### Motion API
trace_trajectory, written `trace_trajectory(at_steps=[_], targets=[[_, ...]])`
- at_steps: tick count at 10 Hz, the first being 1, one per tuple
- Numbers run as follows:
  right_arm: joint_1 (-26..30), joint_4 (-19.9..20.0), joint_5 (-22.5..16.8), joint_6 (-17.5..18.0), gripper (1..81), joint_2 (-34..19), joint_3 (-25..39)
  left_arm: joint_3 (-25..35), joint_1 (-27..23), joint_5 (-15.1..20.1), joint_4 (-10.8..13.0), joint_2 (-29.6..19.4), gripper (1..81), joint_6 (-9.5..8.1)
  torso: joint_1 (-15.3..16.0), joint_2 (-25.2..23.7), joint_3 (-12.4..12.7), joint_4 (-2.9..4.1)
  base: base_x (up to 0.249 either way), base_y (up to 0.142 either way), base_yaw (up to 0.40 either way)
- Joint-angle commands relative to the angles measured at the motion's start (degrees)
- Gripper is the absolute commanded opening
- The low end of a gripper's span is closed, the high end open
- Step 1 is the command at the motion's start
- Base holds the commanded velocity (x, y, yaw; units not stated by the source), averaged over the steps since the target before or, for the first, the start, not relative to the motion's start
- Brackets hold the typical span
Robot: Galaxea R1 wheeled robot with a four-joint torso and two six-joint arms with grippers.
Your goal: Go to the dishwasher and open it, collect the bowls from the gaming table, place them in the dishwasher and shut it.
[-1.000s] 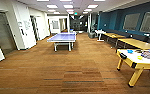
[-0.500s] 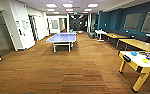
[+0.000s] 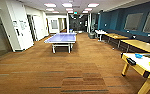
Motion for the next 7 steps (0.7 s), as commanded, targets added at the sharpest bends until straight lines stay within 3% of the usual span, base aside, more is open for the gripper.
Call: trace_trajectory(at_steps=[1,5,7], targets=[[2.4,-0.6,-3.1,-0.3,81.1,-0.2,-0.1,0.2,-2.1,3.0,0.6,-0.3,81.1,0.12,0.0,0.0,0.0,0.0,0.278,0.0,0.0],[2.5,-0.6,-3.1,-0.3,81.1,0.0,-0.2,0.2,-2.0,3.1,0.5,-0.3,81.1,0.12,0.0,0.0,0.0,0.0,0.239,0.0,0.0],[2.4,-0.6,-3.1,-0.3,81.1,0.1,-0.1,0.2,-2.0,3.1,0.4,-0.3,81.1,0.12,0.1,0.0,0.0,0.0,0.051,0.0,0.0]])
